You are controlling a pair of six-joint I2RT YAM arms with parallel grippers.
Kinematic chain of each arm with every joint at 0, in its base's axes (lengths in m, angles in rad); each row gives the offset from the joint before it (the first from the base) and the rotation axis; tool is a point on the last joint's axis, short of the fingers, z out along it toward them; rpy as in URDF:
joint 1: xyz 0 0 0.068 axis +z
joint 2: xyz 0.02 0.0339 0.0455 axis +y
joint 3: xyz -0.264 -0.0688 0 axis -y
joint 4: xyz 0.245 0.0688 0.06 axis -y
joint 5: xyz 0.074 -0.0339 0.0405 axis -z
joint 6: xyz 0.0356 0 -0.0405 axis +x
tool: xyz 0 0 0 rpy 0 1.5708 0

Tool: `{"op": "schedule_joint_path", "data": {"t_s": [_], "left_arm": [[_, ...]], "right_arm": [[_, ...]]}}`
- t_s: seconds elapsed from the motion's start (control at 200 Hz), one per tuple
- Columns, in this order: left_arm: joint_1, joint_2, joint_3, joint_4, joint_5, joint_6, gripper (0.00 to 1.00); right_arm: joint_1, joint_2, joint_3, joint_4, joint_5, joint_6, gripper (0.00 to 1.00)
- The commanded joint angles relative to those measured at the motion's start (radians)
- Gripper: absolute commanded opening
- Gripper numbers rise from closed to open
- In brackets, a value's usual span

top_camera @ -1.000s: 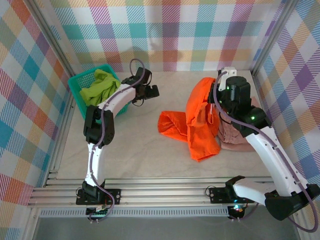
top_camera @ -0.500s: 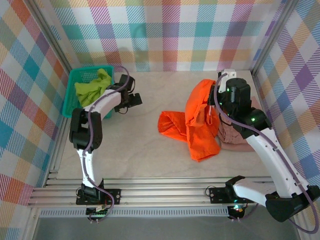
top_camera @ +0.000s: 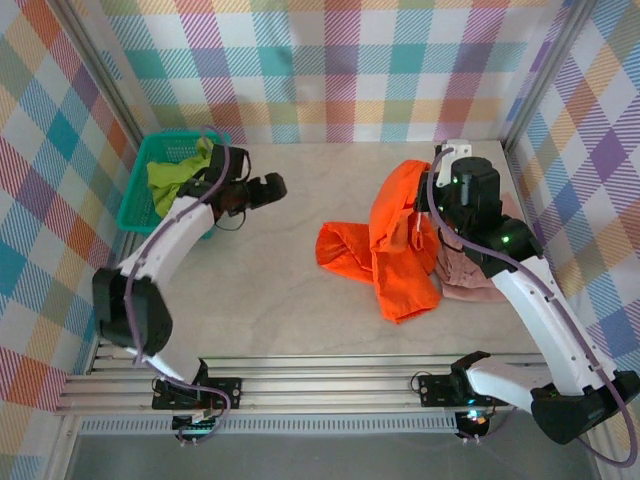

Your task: Fold and stack the shorts

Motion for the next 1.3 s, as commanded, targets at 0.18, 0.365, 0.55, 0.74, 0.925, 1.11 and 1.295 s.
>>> {"op": "schedule_joint_path", "data": {"t_s": [0.18, 0.365, 0.55, 0.74, 0.925, 1.11, 1.295], "left_arm": [[-0.352, -0.252, -0.329, 0.295, 0.078, -0.037, 0.90], [-0.549, -0.182, -0.432, 0.449, -0.007, -0.124, 0.85], [-0.674, -0.012, -0.440, 0.601, 0.011, -0.215, 0.76], [-0.777, 0.168, -0.372, 0.640, 0.014, -0.254, 0.67], [-0.803, 0.280, -0.332, 0.631, -0.030, -0.274, 0.59], [-0.806, 0.352, -0.293, 0.625, -0.049, -0.275, 0.51], [-0.806, 0.388, -0.253, 0.588, -0.087, -0.278, 0.43]], "right_arm": [[-0.028, 0.069, 0.034, -0.034, 0.086, -0.068, 0.00], [-0.111, 0.119, 0.074, -0.053, 0.057, -0.043, 0.00], [-0.141, 0.148, 0.085, -0.055, 0.024, -0.037, 0.00], [-0.153, 0.152, 0.070, -0.050, 0.005, -0.039, 0.00], [-0.159, 0.137, 0.045, -0.042, -0.009, -0.043, 0.00], [-0.162, 0.126, 0.029, -0.032, -0.025, -0.046, 0.00], [-0.164, 0.125, 0.025, -0.029, -0.031, -0.047, 0.00]]}}
